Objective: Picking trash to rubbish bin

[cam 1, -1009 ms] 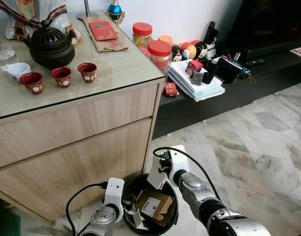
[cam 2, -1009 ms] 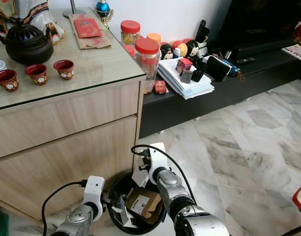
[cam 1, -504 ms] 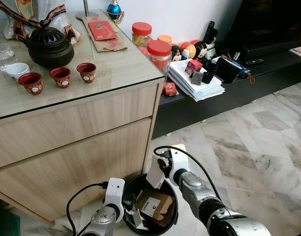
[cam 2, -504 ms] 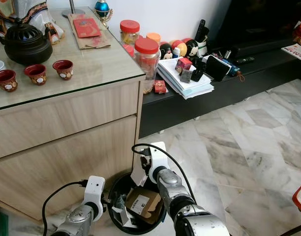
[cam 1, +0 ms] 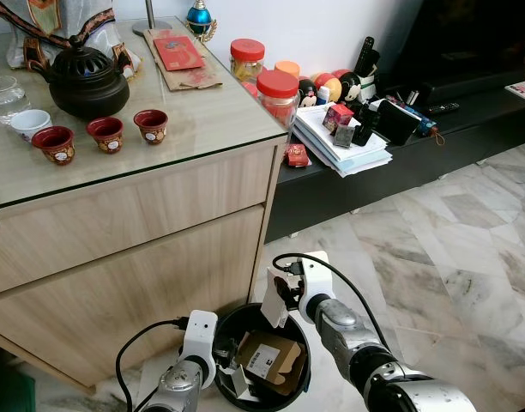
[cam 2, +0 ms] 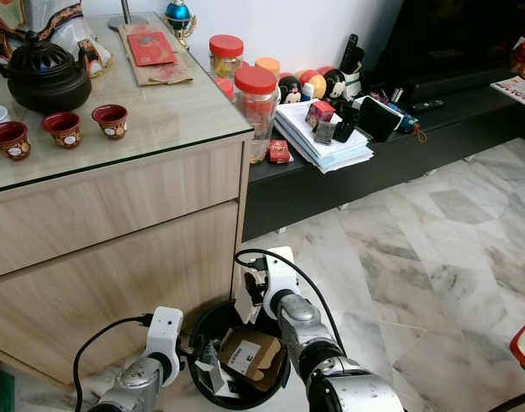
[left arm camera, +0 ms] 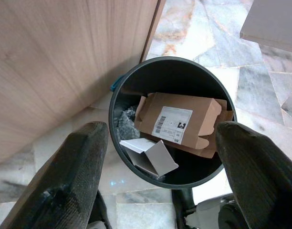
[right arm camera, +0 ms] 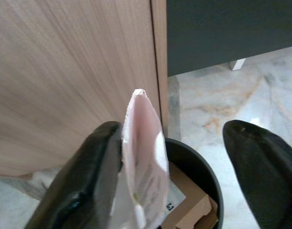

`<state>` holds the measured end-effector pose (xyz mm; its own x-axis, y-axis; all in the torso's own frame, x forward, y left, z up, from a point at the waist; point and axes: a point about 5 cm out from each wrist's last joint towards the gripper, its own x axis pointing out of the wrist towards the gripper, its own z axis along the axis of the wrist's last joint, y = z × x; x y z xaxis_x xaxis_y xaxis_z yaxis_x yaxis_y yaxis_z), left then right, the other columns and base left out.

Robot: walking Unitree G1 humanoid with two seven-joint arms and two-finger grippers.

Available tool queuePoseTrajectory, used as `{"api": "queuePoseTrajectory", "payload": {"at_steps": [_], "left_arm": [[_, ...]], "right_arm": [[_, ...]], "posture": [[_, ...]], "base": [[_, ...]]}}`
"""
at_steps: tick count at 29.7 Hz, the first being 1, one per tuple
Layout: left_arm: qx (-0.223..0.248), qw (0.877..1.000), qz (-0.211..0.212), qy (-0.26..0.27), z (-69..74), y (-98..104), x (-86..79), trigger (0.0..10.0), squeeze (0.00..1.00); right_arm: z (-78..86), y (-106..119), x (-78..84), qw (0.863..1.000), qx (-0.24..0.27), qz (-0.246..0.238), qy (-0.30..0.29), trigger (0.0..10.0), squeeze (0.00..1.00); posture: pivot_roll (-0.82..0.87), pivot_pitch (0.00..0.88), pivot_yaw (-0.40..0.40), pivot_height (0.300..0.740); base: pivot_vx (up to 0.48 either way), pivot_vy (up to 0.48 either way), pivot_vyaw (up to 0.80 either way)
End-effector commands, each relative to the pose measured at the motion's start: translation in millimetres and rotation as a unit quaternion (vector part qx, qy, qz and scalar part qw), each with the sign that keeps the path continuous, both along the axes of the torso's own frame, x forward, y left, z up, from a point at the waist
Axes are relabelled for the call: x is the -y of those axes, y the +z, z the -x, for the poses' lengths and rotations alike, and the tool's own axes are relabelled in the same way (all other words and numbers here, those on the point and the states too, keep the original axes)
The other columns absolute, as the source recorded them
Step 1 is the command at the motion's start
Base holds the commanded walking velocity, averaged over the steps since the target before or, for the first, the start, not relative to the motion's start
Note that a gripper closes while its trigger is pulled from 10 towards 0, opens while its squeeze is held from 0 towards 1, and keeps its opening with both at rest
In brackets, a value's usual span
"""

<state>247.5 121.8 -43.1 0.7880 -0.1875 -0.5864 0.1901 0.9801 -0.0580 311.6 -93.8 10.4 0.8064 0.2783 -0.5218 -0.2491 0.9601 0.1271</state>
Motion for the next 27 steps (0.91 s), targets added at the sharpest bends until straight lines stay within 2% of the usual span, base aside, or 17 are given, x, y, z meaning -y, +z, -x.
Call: {"api": "queuePoseTrajectory", "payload": {"at_steps": [1, 5, 8, 12, 18, 19, 22, 23, 24, 27], "left_arm": [[-0.011, 1.0, 0.001, -0.003, 1.8, -2.0, 3.7, 10.0, 0.0], [-0.011, 1.0, 0.001, -0.003, 1.7, -1.9, 3.7, 10.0, 0.0], [-0.011, 1.0, 0.001, -0.003, 1.6, -1.8, 3.7, 10.0, 0.0], [-0.01, 1.0, 0.001, -0.003, 1.5, -1.7, 3.7, 10.0, 0.0], [-0.01, 1.0, -0.004, -0.001, 1.5, -1.9, 2.4, 10.0, 0.0], [-0.01, 1.0, -0.011, 0.003, 2.0, -2.4, -0.1, 10.0, 0.0], [-0.012, 1.0, -0.024, 0.012, 3.2, -3.7, -5.3, 10.0, 0.0], [-0.013, 0.999, -0.03, 0.016, 3.9, -4.3, -7.3, 10.0, 0.0], [-0.014, 0.999, -0.042, 0.03, 5.2, -5.5, -12.7, 10.0, 0.0], [-0.016, 0.997, -0.061, 0.051, 7.8, -7.3, -21.1, 10.0, 0.0]], "right_arm": [[1.4, -3.0, 4.0, 1.0, -0.013, 0.015, 0.0, 10.0, 0.0], [5.6, -8.2, 4.2, 0.999, -0.038, 0.011, -0.005, 10.0, 0.0], [12.2, -16.3, 6.5, 0.994, -0.088, -0.03, -0.05, 10.0, 0.0], [13.0, -17.0, 6.0, 0.991, -0.101, -0.061, -0.067, 10.0, 0.0], [4.4, -8.4, 10.9, 0.996, -0.057, -0.03, -0.054, 10.0, 0.0], [0.3, -3.6, 13.9, 0.999, -0.02, 0.028, -0.016, 10.0, 0.0], [-1.9, -0.3, 17.9, 1.0, 0.001, 0.03, 0.0, 10.0, 0.0], [-2.7, 0.8, 21.4, 1.0, 0.009, 0.026, -0.004, 10.0, 0.0], [-2.8, 1.5, 30.1, 0.999, 0.024, 0.047, 0.004, 10.0, 0.0], [0.1, -1.4, 43.9, 0.998, 0.026, 0.059, -0.003, 10.0, 0.0]], "posture": [[-0.05, 0.083, -0.162, 0.74], [-0.05, 0.082, -0.161, 0.74], [-0.05, 0.082, -0.161, 0.74], [-0.05, 0.083, -0.162, 0.74], [-0.05, 0.084, -0.16, 0.74], [-0.06, 0.084, -0.157, 0.74], [-0.06, 0.083, -0.154, 0.74], [-0.06, 0.082, -0.152, 0.74], [-0.07, 0.08, -0.149, 0.74], [-0.08, 0.079, -0.147, 0.74]], "base": [[0.0, 0.0, 0.0], [0.0, 0.0, 0.0], [0.0, 0.0, 0.0], [0.0, 0.0, 0.0], [0.0, 0.0, 0.0], [0.0, 0.0, 0.0], [0.0, 0.0, 0.0], [0.0, 0.0, 0.0], [0.0, 0.0, 0.0], [0.0, 0.0, 0.0]]}}
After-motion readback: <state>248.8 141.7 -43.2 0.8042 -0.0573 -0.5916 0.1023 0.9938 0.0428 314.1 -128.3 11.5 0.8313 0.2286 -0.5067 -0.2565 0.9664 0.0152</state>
